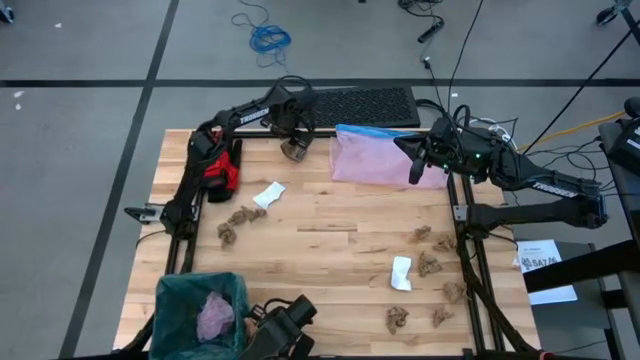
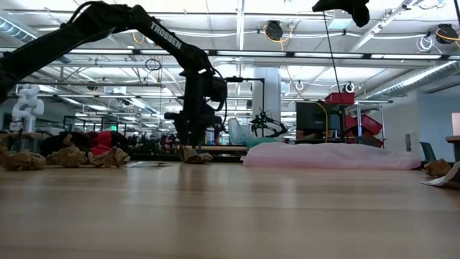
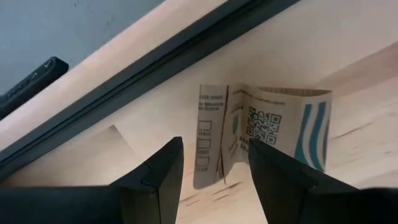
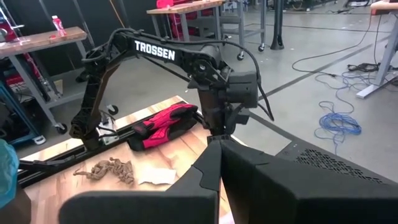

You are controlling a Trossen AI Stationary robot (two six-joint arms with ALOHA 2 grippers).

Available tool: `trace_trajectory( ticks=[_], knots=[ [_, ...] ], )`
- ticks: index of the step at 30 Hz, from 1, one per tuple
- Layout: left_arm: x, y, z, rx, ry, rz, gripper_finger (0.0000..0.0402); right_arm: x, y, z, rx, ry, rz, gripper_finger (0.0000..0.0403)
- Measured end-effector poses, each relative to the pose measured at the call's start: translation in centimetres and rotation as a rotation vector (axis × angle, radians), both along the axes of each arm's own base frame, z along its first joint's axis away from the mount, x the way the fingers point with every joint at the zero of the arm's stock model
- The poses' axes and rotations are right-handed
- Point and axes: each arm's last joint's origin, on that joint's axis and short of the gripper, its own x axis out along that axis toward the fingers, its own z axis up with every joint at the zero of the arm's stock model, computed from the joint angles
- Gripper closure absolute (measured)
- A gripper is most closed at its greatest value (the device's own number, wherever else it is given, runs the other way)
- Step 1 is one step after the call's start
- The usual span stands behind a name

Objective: Place trash/remove bag and relplace
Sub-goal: Put the cardboard coffee sleeve into the black trash bin

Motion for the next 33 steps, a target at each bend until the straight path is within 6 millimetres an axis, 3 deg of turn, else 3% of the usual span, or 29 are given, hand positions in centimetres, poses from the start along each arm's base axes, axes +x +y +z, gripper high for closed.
trace_trajectory(
  ticks=[8, 11, 16, 22, 25, 33],
  knots=[
    [0.4, 0.6, -0.6, 0.022, -0.042, -0.036, 0.0236, 0.0, 0.0, 0.1, 0.011, -0.014, -0.003, 0.0403],
    [0.6, 0.7, -0.6, 0.02, -0.068, -0.052, 0.0273, 0.0, 0.0, 0.1, 0.011, -0.013, -0.003, 0.0403],
    [1.2, 1.0, -0.5, 0.017, -0.162, -0.071, 0.0381, 0.0, 0.0, 0.1, 0.011, -0.013, -0.003, 0.0403],
    [1.5, 0.8, -0.3, -0.026, -0.225, -0.107, 0.0399, 0.0, 0.0, 0.1, 0.008, -0.014, -0.002, 0.0403],
    [1.9, 0.0, 1.0, -0.028, -0.274, -0.131, 0.04, -0.2, 0.0, 0.2, 0.006, -0.019, -0.003, 0.0403],
    [3.9, -3.8, 9.2, 0.105, -0.446, -0.244, 0.0401, -0.8, 0.2, 0.5, -0.012, -0.034, -0.001, 0.0403]
  ],
)
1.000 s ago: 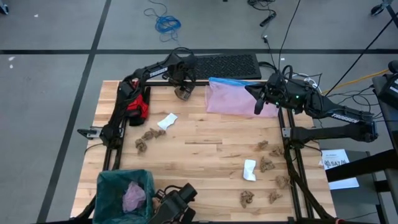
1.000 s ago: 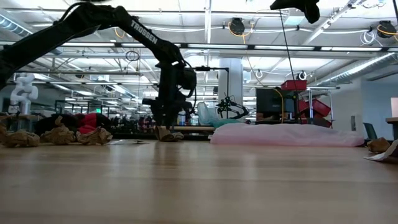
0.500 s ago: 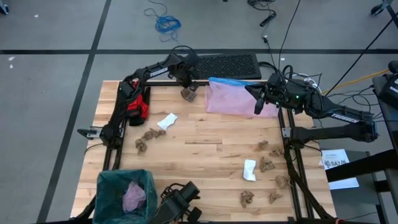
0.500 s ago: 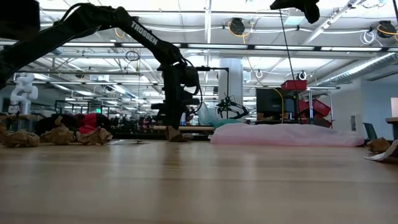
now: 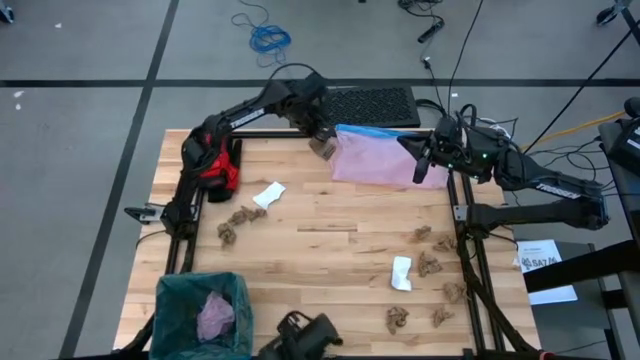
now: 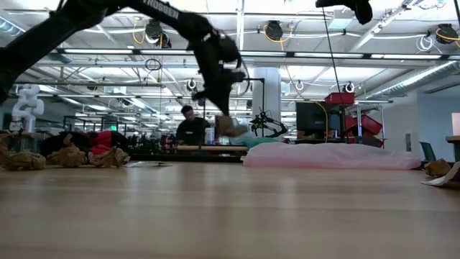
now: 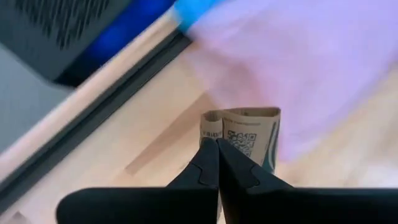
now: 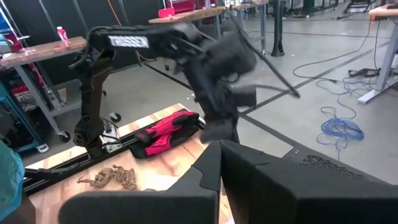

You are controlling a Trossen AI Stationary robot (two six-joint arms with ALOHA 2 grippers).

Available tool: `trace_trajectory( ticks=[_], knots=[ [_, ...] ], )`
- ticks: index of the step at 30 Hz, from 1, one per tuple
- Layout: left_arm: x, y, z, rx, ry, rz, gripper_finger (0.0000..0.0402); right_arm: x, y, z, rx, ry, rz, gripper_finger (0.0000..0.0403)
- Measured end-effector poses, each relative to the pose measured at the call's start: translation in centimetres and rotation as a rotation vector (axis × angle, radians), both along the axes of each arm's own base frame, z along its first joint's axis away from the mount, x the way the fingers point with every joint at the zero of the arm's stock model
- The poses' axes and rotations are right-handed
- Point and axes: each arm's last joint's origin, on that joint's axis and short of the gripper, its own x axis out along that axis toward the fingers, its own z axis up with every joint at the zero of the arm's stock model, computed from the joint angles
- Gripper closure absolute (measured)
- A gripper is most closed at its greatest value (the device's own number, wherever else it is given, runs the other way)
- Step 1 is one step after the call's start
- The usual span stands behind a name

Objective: Place trash/remove bag and relplace
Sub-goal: Put the cardboard coffee sleeve into the black trash bin

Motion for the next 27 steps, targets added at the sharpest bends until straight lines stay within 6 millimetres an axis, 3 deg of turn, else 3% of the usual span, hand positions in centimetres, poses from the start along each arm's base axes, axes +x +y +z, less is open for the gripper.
trace_trajectory(
  ticks=[7, 14, 20, 27],
  knots=[
    [-1.0, -5.3, 6.6, 0.051, -0.104, -0.098, 0.0401, -0.7, 0.2, 0.3, -0.017, -0.019, 0.001, 0.0403],
    [-5.6, -13.6, 13.0, -0.051, -0.141, -0.249, 0.0401, -1.0, 0.3, 0.5, -0.032, -0.021, 0.002, 0.0403],
    [-10.0, -19.8, 15.9, -0.238, -0.108, -0.31, 0.0401, -1.0, 0.3, 0.5, -0.039, -0.018, 0.003, 0.0403],
    [-11.3, -25.6, 17.3, -0.424, -0.127, -0.411, 0.0402, -1.0, 0.3, 0.5, -0.038, -0.019, 0.004, 0.0403]
  ],
)
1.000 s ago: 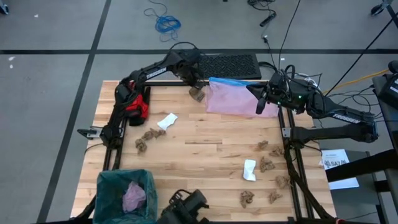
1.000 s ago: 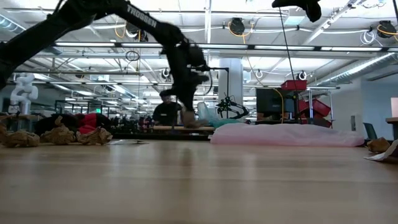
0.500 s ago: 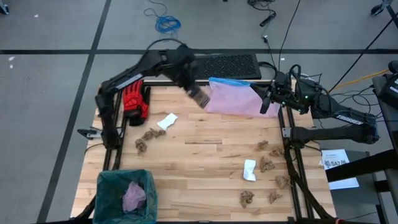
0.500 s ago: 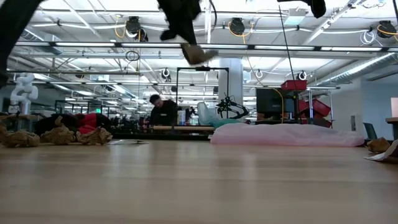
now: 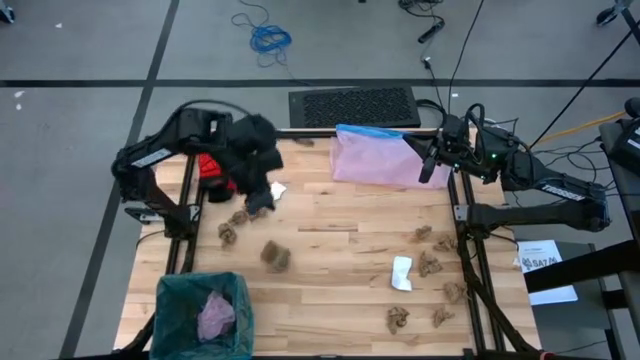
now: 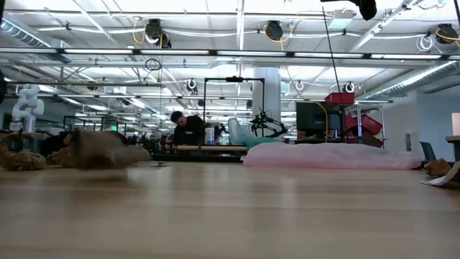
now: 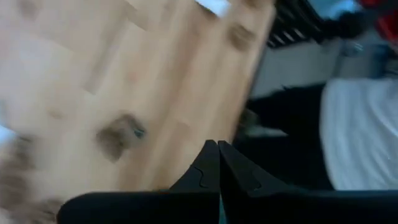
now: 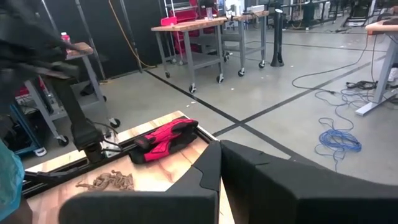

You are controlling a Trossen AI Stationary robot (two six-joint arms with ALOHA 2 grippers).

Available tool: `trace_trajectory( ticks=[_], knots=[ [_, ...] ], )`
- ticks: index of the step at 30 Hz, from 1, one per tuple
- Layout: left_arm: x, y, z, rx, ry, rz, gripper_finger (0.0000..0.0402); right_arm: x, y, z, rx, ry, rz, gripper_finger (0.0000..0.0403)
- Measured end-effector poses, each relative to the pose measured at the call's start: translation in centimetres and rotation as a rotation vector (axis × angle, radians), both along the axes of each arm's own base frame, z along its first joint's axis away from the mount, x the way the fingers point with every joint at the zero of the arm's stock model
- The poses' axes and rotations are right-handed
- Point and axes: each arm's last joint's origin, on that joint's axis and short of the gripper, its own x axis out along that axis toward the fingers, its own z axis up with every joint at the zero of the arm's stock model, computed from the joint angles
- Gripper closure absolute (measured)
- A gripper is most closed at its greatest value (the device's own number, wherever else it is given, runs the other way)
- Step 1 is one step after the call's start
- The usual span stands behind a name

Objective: Place trash/remove bag and relplace
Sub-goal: Put the cardboard coffee sleeve into the black trash bin

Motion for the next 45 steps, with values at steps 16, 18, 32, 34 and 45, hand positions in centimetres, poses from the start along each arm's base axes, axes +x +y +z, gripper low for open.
trace_trajectory(
  ticks=[16, 18, 32, 34, 45],
  knots=[
    [4.0, -4.3, -3.1, 0.088, 0.191, 0.077, 0.0398, 0.0, 0.0, -0.1, 0.004, 0.007, 0.007, 0.0403],
    [5.5, -4.1, -4.4, 0.137, 0.199, 0.004, 0.0388, 0.0, 0.1, -0.1, 0.008, 0.006, 0.041, 0.0403],
    [12.9, -3.8, -14.0, 0.232, 0.276, -0.514, 0.0278, -0.1, 0.4, -0.3, 0.059, 0.007, 0.134, 0.0403],
    [12.8, -3.5, -15.3, 0.221, 0.327, -0.515, 0.0277, -0.1, 0.5, -0.3, 0.084, 0.005, 0.15, 0.0403],
    [9.2, -3.4, -23.7, 0.068, 0.71, -0.509, 0.0276, -0.1, 0.6, -0.8, 0.098, 0.052, 0.176, 0.0403]
  ],
)
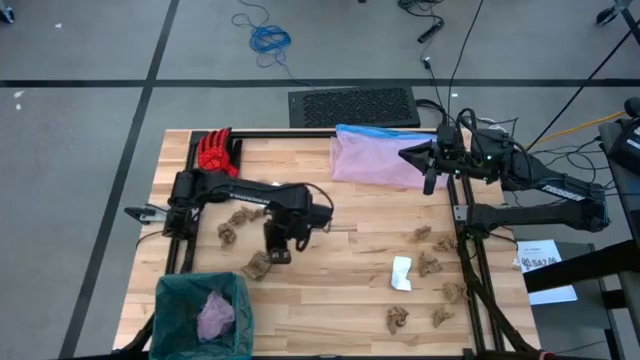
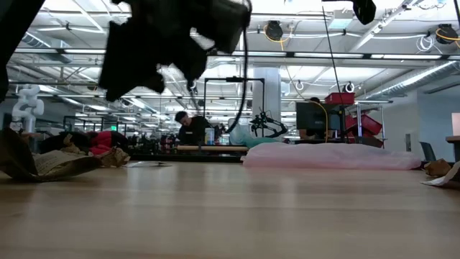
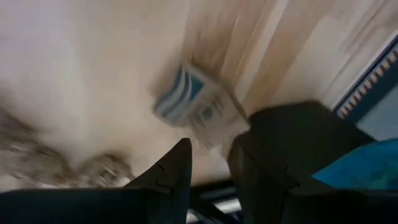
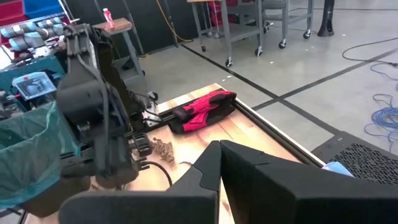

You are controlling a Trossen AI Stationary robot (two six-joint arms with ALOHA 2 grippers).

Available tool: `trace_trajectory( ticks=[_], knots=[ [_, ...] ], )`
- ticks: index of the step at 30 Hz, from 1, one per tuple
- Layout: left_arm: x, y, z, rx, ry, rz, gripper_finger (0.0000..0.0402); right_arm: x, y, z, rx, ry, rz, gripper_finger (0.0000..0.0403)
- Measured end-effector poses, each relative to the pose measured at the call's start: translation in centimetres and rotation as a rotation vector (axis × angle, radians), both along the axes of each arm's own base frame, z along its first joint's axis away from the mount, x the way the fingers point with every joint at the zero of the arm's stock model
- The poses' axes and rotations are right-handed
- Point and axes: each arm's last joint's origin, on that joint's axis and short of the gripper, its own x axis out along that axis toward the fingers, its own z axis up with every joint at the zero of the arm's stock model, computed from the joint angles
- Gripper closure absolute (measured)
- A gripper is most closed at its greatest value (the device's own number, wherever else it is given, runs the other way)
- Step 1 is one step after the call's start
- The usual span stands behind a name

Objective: Place trash/remove bag and relplace
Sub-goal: Put the cardboard coffee sleeve into the black trash bin

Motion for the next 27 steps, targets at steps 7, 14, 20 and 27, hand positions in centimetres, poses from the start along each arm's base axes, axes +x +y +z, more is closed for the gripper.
trace_trajectory(
  ticks=[7, 14, 20, 27],
  knots=[
    [-1.6, -0.6, -3.0, 0.007, 0.124, 0.025, 0.0276, 0.0, 0.0, 0.0, -0.004, 0.002, 0.0, 0.0403],
    [-1.6, -0.6, -5.4, 0.008, 0.051, 0.04, 0.0276, 0.0, 0.0, 0.0, -0.007, 0.005, 0.0, 0.0403],
    [-1.0, -0.5, -5.8, -0.003, -0.044, -0.004, 0.0276, 0.0, 0.0, 0.0, -0.007, 0.005, 0.001, 0.0403],
    [-1.2, -0.6, -6.6, -0.045, -0.069, -0.038, 0.0276, 0.0, 0.0, 0.0, -0.008, 0.005, 0.0, 0.0403]
  ],
)
